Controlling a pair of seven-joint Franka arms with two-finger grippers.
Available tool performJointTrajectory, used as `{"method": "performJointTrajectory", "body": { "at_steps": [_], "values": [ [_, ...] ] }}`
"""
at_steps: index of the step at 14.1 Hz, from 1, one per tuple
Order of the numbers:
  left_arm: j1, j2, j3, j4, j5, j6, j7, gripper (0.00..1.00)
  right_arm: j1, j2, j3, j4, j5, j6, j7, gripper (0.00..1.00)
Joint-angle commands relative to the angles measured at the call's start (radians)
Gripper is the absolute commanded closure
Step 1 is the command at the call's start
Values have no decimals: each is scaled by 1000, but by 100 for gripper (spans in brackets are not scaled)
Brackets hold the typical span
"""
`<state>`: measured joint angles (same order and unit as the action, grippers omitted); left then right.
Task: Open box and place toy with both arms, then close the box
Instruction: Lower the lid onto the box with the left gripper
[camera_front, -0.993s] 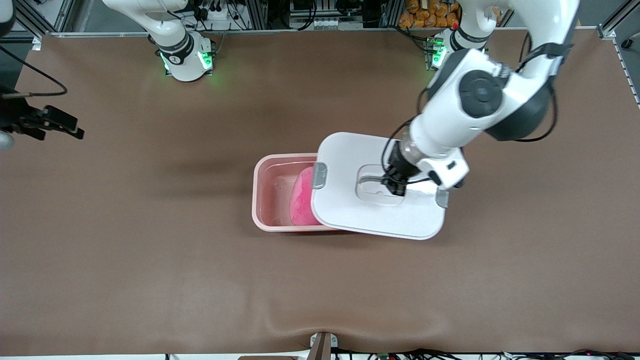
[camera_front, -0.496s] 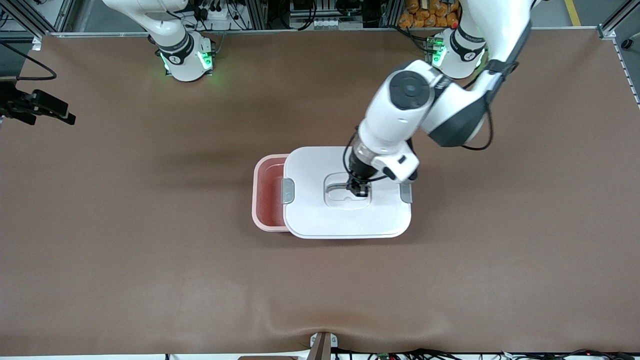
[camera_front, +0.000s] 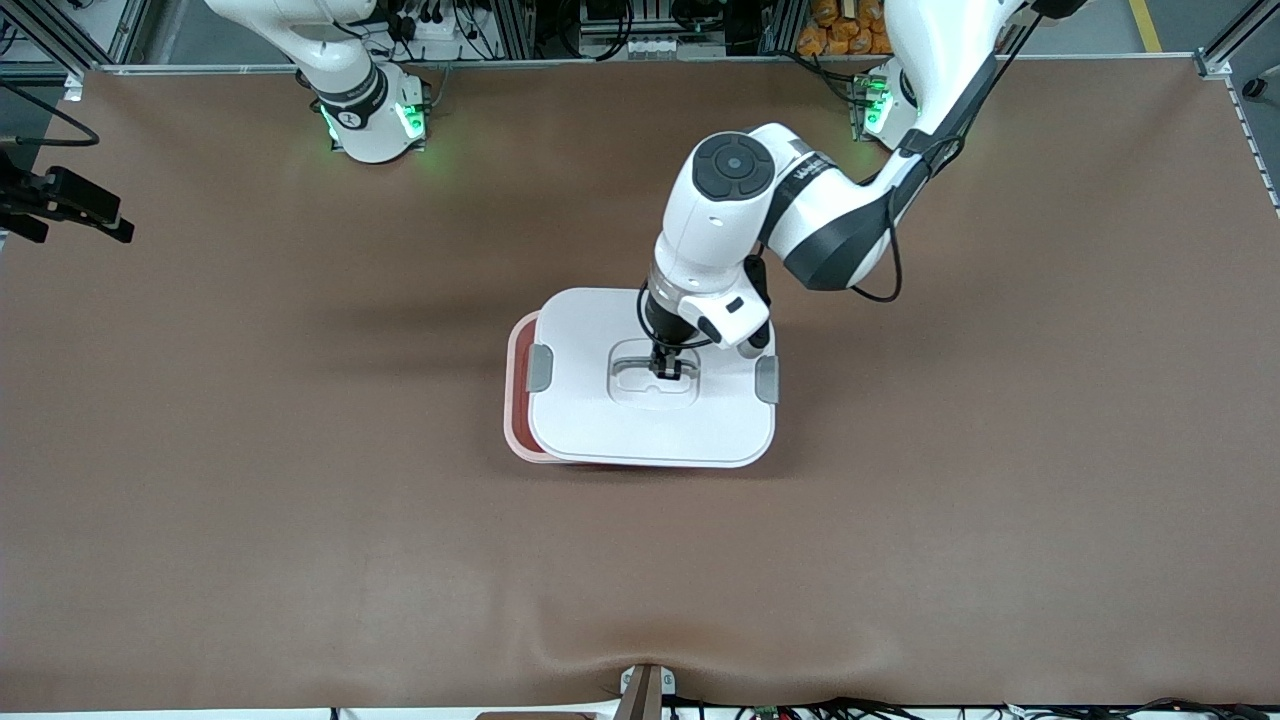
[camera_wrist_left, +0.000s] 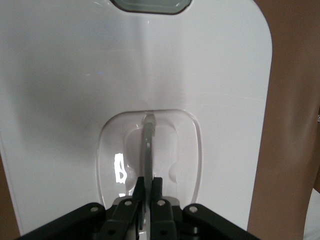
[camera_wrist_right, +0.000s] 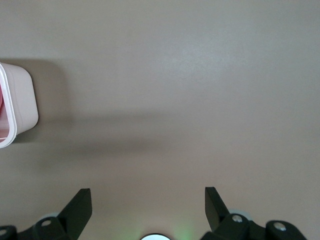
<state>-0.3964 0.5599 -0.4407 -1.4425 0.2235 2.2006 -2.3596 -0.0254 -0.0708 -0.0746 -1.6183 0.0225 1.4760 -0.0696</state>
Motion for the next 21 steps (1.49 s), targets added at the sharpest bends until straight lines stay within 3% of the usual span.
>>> {"method": "performJointTrajectory", "body": {
  "at_steps": [1,8,15,17,21],
  "values": [
    [-39,25,16,19,43,40,-46,100,-4,34,4,40,-9,-31,-1,0],
    [-81,48,28,19,137,42,-177,100,15,48,6,52,-6,-56,-6,0],
    [-107,89,34,47,145,77,-207,100,15,48,6,49,5,-6,-7,0],
    [-139,91,72,48,143,91,-210,100,1,46,1,48,57,-16,-4,0],
    [-183,98,125,48,143,117,-240,100,5,46,2,52,45,-14,-12,0]
  ]
}}
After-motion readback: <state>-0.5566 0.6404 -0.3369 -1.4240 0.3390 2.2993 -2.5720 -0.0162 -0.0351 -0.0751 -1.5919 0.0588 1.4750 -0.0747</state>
